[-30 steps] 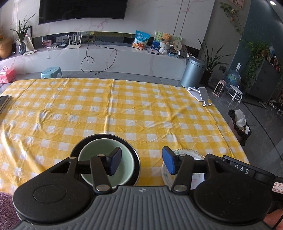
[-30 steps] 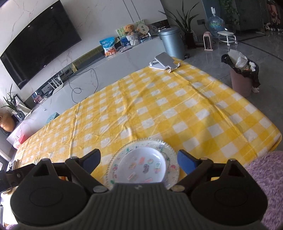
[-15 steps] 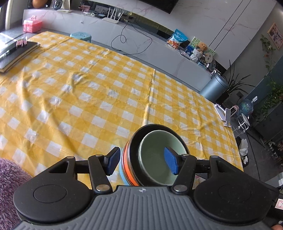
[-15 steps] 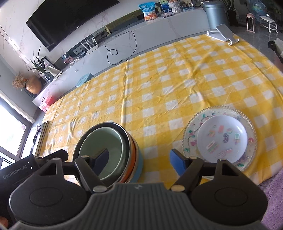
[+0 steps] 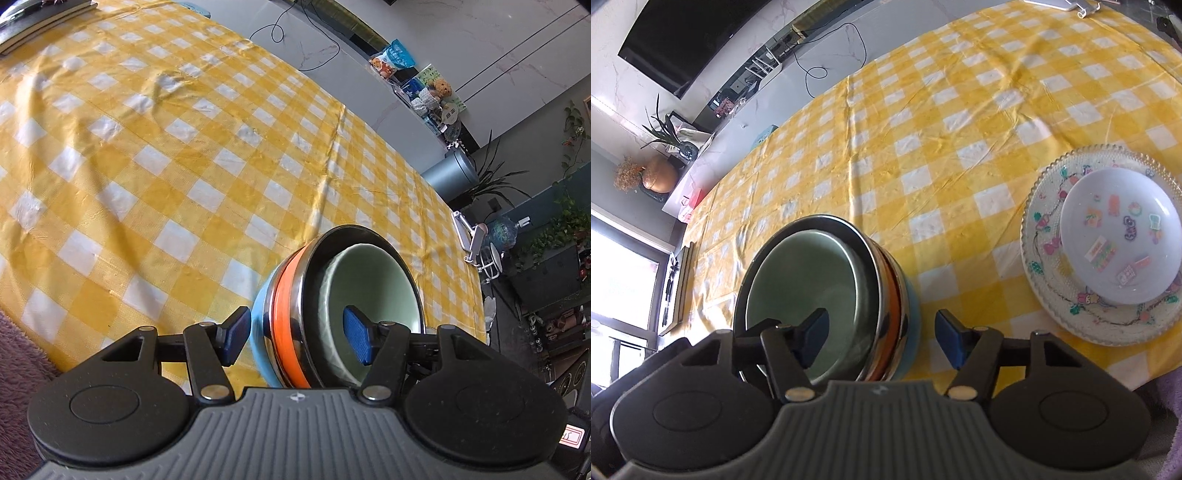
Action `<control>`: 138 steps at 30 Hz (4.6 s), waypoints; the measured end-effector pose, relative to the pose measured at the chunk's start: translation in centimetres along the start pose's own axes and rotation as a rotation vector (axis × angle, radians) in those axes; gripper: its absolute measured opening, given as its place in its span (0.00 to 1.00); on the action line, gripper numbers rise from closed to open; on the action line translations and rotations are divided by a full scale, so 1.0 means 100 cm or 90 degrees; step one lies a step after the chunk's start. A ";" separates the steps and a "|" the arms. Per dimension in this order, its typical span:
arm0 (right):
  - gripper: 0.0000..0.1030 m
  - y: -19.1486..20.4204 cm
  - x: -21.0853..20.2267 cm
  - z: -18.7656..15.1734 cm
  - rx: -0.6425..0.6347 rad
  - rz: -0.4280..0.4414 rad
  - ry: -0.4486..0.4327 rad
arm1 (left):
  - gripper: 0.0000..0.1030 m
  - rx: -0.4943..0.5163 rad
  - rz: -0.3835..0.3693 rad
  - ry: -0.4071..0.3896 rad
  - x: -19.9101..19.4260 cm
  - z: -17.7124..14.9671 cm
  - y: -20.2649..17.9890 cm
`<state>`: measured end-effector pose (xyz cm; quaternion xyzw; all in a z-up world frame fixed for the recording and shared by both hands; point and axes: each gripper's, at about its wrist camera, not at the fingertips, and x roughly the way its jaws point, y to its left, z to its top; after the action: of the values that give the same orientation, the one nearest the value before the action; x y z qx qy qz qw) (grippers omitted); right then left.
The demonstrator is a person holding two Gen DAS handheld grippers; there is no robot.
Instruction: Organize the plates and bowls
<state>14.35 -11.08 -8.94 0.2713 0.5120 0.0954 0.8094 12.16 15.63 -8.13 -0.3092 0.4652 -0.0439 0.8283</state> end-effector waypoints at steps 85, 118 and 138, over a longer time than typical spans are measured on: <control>0.43 -0.195 -0.095 0.044 0.174 0.067 -0.087 | 0.51 0.179 -0.052 0.093 0.087 -0.062 -0.172; 0.75 -0.130 -0.179 0.029 0.024 0.030 -0.232 | 0.60 0.344 -0.068 -0.115 -0.020 -0.075 -0.201; 0.83 -0.064 -0.262 -0.084 -0.229 -0.032 -0.416 | 0.75 0.526 -0.025 -0.317 -0.129 -0.158 -0.185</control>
<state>-5.86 -24.82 5.23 0.1278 0.2085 0.0723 0.9669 -3.72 -2.03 5.76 0.0357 0.1902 -0.1653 0.9671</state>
